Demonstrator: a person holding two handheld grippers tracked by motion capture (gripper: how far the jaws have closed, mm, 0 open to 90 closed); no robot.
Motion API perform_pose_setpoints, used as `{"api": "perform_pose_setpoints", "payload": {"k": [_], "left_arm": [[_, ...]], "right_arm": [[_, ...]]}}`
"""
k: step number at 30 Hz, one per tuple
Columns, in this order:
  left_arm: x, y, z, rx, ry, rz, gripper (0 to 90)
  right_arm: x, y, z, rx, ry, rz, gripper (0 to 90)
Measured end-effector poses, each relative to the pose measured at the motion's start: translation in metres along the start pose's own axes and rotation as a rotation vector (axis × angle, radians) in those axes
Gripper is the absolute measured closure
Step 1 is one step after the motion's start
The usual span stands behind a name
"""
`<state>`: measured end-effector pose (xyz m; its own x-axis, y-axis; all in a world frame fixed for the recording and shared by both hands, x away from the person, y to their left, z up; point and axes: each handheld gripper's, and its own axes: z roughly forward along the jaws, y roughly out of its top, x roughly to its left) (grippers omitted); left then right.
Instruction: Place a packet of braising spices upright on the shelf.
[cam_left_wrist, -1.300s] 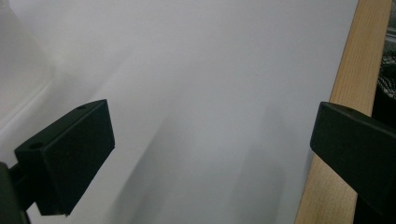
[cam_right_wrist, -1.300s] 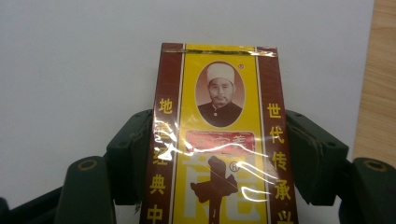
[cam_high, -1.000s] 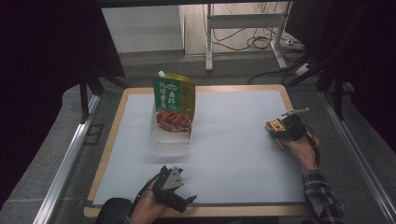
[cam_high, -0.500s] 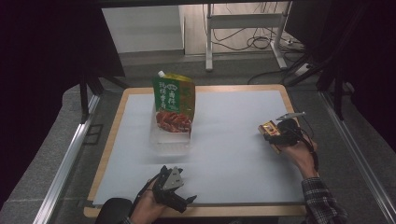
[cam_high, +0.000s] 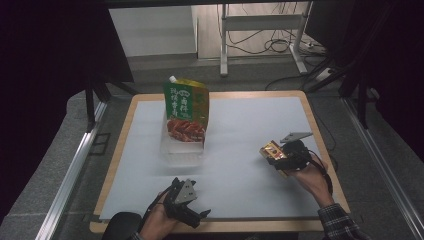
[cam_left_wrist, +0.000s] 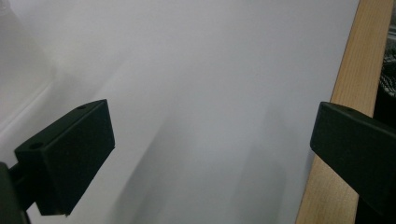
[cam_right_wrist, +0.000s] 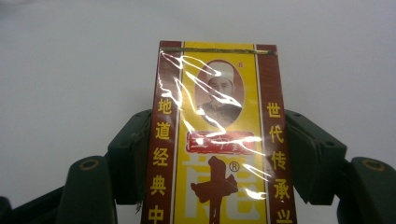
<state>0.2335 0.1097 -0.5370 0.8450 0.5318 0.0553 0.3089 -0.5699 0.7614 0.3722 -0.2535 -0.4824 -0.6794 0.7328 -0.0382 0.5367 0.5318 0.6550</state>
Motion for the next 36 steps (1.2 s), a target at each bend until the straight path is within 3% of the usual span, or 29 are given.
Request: {"api": "perform_pose_setpoints", "payload": {"k": [7, 12, 16, 21, 24, 30, 36], "left_arm": [[0.000, 0.000, 0.000, 0.001, 0.002, 0.001, 0.0], [0.000, 0.000, 0.000, 0.001, 0.000, 0.001, 0.0], [0.000, 0.000, 0.000, 0.002, 0.001, 0.001, 0.0], [0.000, 0.000, 0.001, 0.005, 0.001, 0.005, 0.0], [-0.001, 0.000, 0.001, 0.007, 0.004, 0.008, 0.0], [-0.001, 0.001, 0.001, 0.005, 0.004, 0.012, 0.0], [-0.001, 0.001, 0.001, 0.005, 0.005, 0.012, 0.0]], "right_arm": [[0.029, 0.000, 0.007, 0.010, 0.088, -0.035, 31.8], [0.042, -0.004, 0.020, 0.042, 0.103, -0.096, 31.5], [0.038, -0.010, 0.030, 0.078, 0.119, -0.102, 30.7], [0.038, -0.008, 0.029, 0.054, 0.131, -0.102, 23.3], [0.038, -0.006, 0.028, 0.073, 0.134, -0.101, 22.6], [0.035, 0.004, 0.029, 0.138, 0.155, -0.070, 19.9], [0.037, 0.017, 0.033, 0.266, 0.143, -0.107, 20.5]]}}
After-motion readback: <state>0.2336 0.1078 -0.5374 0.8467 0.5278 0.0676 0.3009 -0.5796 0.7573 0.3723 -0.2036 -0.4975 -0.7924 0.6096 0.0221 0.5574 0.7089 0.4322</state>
